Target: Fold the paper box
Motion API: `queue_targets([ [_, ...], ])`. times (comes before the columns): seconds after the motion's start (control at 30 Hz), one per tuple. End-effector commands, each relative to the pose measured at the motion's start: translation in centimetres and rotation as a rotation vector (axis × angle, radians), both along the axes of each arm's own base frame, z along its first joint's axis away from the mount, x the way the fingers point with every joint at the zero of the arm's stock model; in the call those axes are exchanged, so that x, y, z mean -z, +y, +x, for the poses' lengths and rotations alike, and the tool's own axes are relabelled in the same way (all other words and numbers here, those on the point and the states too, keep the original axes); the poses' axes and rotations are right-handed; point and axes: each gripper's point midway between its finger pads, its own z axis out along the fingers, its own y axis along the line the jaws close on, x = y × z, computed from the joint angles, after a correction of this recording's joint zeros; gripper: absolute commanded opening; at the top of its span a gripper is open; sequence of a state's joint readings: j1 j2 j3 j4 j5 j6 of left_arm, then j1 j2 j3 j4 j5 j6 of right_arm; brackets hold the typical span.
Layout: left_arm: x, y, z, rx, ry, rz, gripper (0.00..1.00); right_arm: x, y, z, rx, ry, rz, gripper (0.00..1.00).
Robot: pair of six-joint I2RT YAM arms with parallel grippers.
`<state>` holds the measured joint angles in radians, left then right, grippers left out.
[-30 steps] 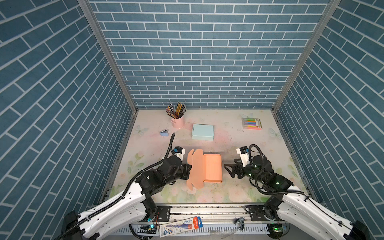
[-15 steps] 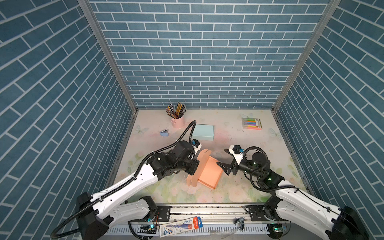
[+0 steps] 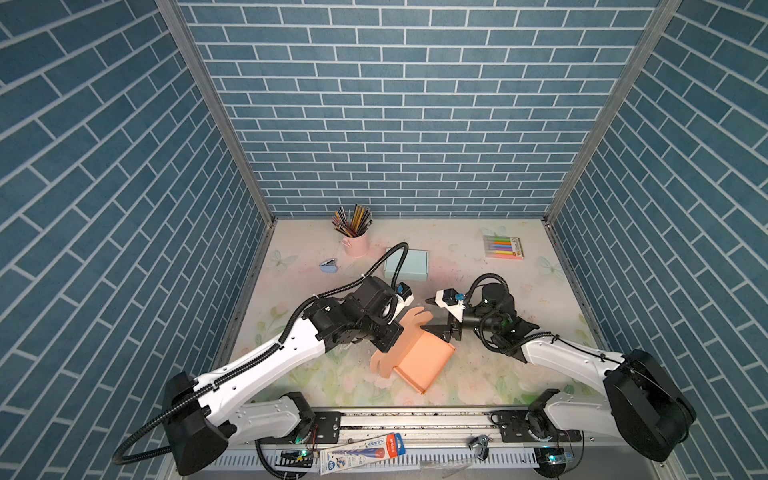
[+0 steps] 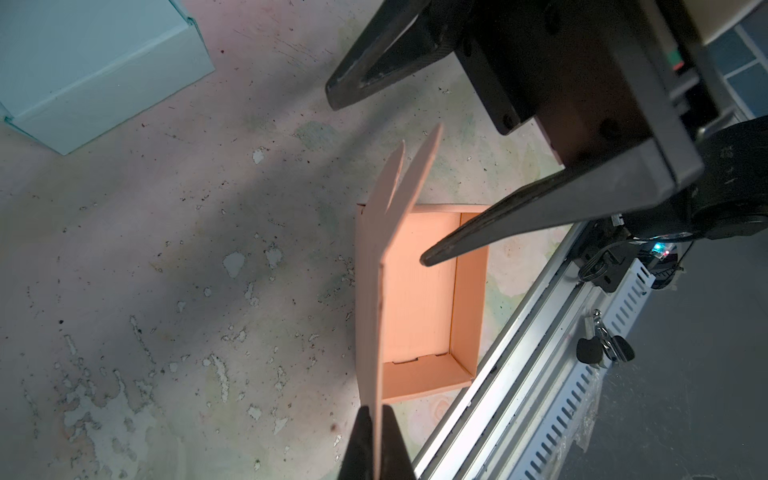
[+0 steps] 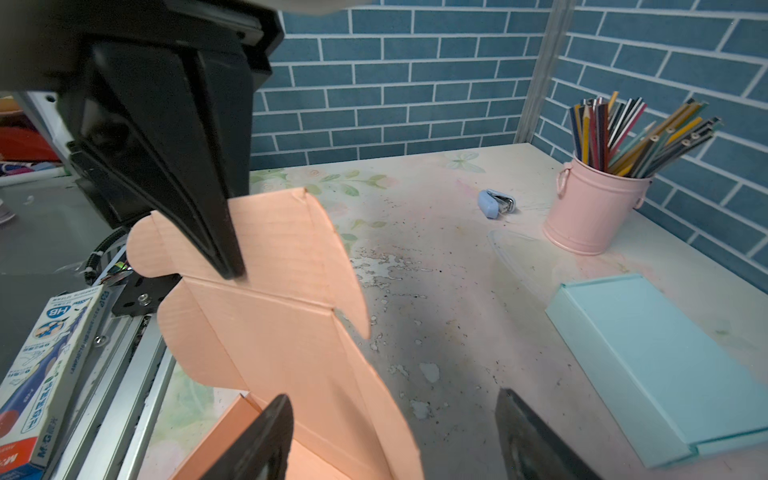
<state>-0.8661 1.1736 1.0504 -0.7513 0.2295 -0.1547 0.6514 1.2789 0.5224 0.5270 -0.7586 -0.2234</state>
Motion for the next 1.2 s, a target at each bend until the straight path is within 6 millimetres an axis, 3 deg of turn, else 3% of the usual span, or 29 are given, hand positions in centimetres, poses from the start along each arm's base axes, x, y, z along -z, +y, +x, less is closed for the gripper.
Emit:
queue_targets([
  [0.0,-0.5,0.2,0.2,0.025,-0.023,0.016,0.00,-1.0,0.6,-0.8,-0.105,-0.074,0.022,0.70],
  [0.33,-0.4,0.4,1.1,0.008,-0.054,0.055,0.00,-1.0,0.4,-0.8,-0.086,-0.080,0.011,0.27],
  [0.63,-0.4,0.8,1.7,-0.013,-0.082,0.077,0.02,-0.7,0.2,-0.4,-0.054,-0.090,-0.011,0.06],
  [0.77,-1.0,0.9,1.8,-0.037,-0.107,0.040,0.32,-0.3,-0.1,-0.3,-0.030,-0.089,-0.022,0.00],
  [0.83,-1.3,1.0,1.7,-0.066,-0.120,-0.002,0.52,-0.2,-0.3,-0.1,-0.010,-0.090,-0.026,0.00],
  [0.9,-1.2,1.4,1.7,-0.107,-0.134,-0.044,0.65,0.0,-0.6,-0.1,0.014,-0.083,-0.028,0.00],
  [1.0,-1.5,2.6,2.1,-0.207,-0.183,-0.123,0.75,0.3,-1.1,-0.1,0.048,-0.073,-0.023,0.00],
  [1.17,-1.2,4.4,2.4,-0.365,-0.201,-0.277,0.78,1.2,-1.9,0.2,0.109,-0.030,-0.039,0.00],
])
